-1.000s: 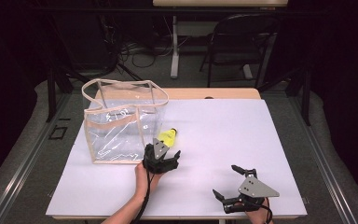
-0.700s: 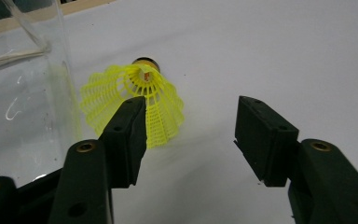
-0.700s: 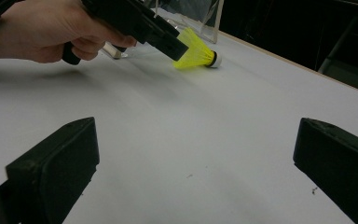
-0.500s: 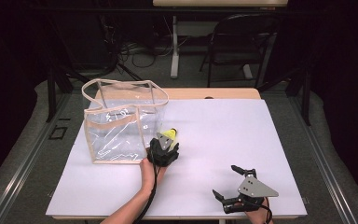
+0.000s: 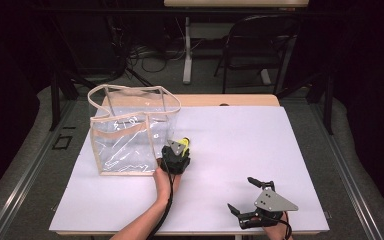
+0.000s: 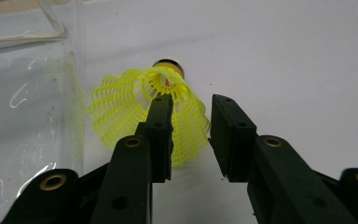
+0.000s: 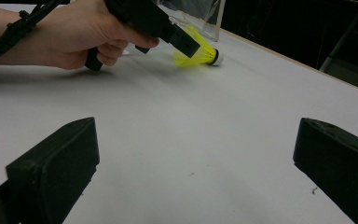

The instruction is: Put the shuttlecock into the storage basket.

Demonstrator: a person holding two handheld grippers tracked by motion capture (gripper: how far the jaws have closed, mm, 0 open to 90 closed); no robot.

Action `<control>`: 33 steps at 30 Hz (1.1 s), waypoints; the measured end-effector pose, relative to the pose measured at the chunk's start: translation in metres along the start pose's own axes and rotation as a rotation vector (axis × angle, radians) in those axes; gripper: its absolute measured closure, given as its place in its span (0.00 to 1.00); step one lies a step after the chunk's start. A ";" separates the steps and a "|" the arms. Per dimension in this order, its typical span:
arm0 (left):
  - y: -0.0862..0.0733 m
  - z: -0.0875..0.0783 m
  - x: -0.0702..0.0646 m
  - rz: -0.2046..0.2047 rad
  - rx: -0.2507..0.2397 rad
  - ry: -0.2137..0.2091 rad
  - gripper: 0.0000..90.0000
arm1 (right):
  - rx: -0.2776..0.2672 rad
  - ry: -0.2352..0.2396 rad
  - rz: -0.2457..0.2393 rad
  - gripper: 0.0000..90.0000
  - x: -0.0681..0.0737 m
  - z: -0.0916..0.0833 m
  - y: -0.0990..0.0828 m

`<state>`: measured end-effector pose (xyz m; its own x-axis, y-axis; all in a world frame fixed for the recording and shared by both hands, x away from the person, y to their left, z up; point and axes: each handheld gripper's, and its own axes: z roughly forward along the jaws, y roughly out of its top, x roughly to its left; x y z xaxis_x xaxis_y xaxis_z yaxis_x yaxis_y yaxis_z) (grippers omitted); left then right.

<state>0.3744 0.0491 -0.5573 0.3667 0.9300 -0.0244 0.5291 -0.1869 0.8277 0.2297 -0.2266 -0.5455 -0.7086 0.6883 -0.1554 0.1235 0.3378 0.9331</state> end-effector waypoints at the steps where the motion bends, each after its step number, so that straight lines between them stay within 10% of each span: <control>1: 0.000 0.001 0.000 -0.007 0.000 0.003 0.80 | 0.001 0.000 0.000 0.00 0.000 0.000 0.000; 11: -0.003 0.005 0.001 -0.061 -0.001 -0.005 0.98 | 0.004 0.001 -0.004 0.00 0.001 0.000 0.000; 33: 0.000 0.000 -0.001 -0.087 -0.062 -0.025 1.00 | 0.000 0.003 -0.007 0.00 0.001 0.000 0.000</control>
<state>0.3745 0.0484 -0.5574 0.3408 0.9336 -0.1111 0.5120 -0.0852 0.8547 0.2290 -0.2256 -0.5454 -0.7119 0.6837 -0.1608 0.1183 0.3425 0.9320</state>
